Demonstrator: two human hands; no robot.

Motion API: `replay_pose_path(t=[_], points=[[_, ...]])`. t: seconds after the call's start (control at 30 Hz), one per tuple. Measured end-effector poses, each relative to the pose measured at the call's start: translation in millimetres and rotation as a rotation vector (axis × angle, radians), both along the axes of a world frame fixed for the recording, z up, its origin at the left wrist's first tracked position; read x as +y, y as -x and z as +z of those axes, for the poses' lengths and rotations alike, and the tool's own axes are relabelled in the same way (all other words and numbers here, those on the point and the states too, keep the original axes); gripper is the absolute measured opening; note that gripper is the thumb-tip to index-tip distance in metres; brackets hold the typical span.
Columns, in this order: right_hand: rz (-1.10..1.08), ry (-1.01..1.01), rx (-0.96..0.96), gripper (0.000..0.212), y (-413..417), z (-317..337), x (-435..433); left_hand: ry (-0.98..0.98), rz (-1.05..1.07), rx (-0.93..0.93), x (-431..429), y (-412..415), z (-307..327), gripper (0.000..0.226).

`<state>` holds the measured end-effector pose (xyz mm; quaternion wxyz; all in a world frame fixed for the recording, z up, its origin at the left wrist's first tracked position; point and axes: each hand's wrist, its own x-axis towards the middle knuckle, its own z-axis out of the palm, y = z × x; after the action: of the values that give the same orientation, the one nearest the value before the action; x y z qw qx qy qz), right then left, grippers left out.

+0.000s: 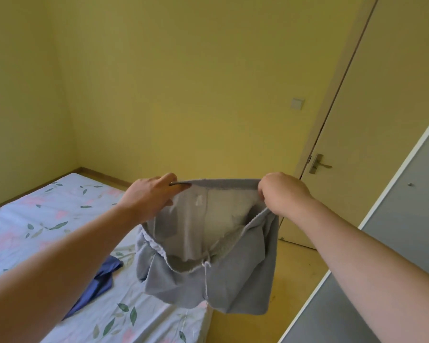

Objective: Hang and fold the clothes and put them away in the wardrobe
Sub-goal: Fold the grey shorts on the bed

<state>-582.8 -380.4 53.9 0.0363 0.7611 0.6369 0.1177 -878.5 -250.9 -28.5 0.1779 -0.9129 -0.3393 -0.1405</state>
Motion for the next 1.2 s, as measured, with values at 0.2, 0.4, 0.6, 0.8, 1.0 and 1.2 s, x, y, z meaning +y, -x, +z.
replay_pose_path(t=[0.2,0.4,0.6,0.8,1.0,1.2], points=[[-0.205,-0.222,-0.01,0.026,-10.8,-25.7,7.4,0.111,0.113,-0.03,10.3,0.8,3.6,0.079],[-0.247,0.052,0.026,0.022,-26.3,-25.0,10.0,0.533,0.34,-0.13,36.5,12.7,21.3,0.054],[-0.404,0.095,0.627,0.023,-38.5,-19.9,22.9,0.835,0.428,-0.53,51.7,19.4,21.6,0.056],[-0.39,-0.059,0.664,0.024,-33.2,-31.2,34.8,0.547,0.383,-0.458,46.6,7.6,12.3,0.029],[-0.444,-0.032,0.484,0.014,-46.6,-31.1,31.0,0.519,0.385,-0.244,44.4,15.7,16.9,0.043],[-0.391,0.252,0.705,0.027,-64.6,-39.4,28.4,0.825,0.447,-0.34,51.3,32.7,18.8,0.059]])
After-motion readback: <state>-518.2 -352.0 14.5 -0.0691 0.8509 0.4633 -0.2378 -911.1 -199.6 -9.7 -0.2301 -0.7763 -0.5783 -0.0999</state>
